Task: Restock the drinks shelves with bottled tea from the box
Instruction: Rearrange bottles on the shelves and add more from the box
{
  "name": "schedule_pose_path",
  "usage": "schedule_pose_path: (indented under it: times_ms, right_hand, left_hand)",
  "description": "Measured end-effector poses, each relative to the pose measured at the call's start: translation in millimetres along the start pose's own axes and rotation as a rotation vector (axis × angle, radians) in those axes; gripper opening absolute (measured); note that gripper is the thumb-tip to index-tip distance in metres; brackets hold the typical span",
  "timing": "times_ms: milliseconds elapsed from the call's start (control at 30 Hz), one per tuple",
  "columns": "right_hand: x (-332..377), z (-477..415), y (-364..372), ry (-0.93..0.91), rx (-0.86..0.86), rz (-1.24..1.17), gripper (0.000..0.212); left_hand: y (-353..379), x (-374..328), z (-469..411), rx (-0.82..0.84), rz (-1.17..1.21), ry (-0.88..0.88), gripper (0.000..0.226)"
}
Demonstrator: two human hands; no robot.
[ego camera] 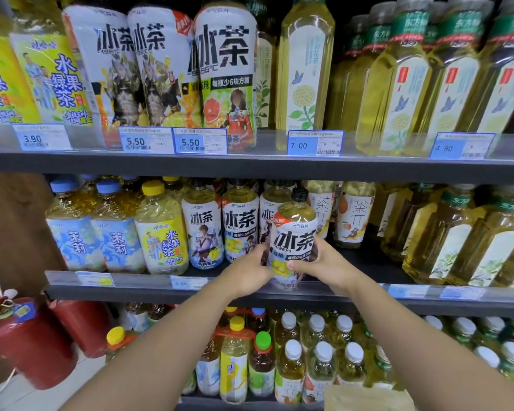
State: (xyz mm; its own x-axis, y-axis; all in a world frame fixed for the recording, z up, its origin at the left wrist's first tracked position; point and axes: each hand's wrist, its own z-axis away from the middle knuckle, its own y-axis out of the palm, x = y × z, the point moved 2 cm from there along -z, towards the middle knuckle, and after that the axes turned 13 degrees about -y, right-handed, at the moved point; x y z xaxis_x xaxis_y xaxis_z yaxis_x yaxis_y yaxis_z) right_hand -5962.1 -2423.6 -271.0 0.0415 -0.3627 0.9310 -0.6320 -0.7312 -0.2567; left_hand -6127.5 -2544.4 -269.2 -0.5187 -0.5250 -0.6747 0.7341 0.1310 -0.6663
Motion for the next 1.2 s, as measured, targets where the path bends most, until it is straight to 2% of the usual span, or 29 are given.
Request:
schedule_pose_path:
  times_ms: [100,233,367,467,567,733,867,967,1100,1200]
  right_hand:
    - [0.8,-8.3,3.1,0.002,0.075,0.0,0.073]
    - [-0.3,-14.4,17.8,-0.018,0.075,0.012,0.073]
    - [-1.2,-15.2,24.3,-0.042,0.07,0.088,0.083]
    - [0.9,-12.3,23.8,-0.034,0.077,0.109,0.087]
    - [2.1,-9.8,25.0,-0.039,0.066,0.118,0.082]
    - [1.7,-7.9,25.8,-0.032,0.022,0.099,0.074]
    - [1.7,-5.2,25.4,-0.002,0.042,0.074,0.085]
    - [8.8,-0.6,25.3,-0.008,0.027,0.169,0.085]
    - [26.5,27.9,29.2,-0.046,-0.156,0.442,0.077]
    - [44.7,56.8,37.3,0.01,-0.204,0.583,0.073]
  left_hand:
    - [-1.3,-2.6,-4.8,0.045,0.008,-0.012,0.086]
    - [-5.3,2.1,-8.4,0.08,0.103,0.079,0.065]
    - [-5.5,7.2,-9.0,0.088,0.058,0.155,0.061]
    - [-0.5,7.9,-7.6,0.004,0.043,0.15,0.071]
    - [2.1,8.5,-5.5,-0.087,0.039,0.144,0.072]
    - [2.0,12.0,-5.0,-0.143,0.012,0.162,0.073]
    - [3.4,13.1,-5.2,-0.191,-0.031,0.145,0.073]
    - [4.4,14.1,2.5,-0.263,-0.072,0.166,0.071]
    - [5.3,26.5,33.1,-0.388,-0.181,0.146,0.074]
    - [3.0,38.9,70.8,-0.444,-0.208,0.092,0.072]
